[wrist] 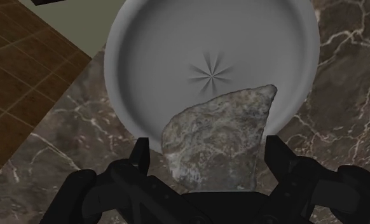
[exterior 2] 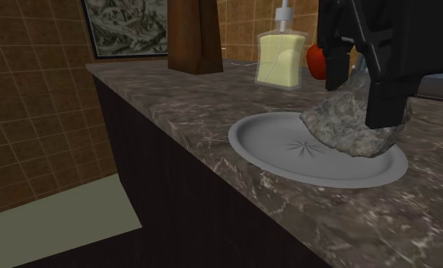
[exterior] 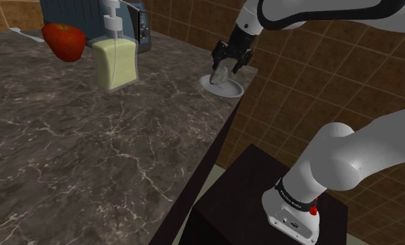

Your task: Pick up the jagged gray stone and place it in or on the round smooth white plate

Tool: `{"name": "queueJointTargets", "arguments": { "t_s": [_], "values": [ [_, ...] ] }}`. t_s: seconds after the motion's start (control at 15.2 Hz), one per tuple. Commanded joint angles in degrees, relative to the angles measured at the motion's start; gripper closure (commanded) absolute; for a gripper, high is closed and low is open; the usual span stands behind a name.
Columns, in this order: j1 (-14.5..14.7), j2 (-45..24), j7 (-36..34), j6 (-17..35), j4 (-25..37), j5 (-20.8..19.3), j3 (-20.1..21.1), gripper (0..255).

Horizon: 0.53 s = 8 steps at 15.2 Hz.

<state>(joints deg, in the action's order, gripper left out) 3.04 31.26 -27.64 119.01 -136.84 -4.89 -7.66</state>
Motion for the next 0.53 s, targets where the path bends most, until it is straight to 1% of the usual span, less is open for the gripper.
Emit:
{"name": "queueJointTargets", "arguments": {
  "t_s": [0.0, 0.07, 0.46],
  "values": [
    [-0.02, 1.15, 0.01, -3.95, 2.38, 0.06, 0.24, 0],
    [-0.01, 1.55, 0.02, -5.53, 3.55, 0.11, 0.36, 0],
    [-0.01, 1.55, 0.02, -5.53, 3.55, 0.11, 0.36, 0]
  ]
}}
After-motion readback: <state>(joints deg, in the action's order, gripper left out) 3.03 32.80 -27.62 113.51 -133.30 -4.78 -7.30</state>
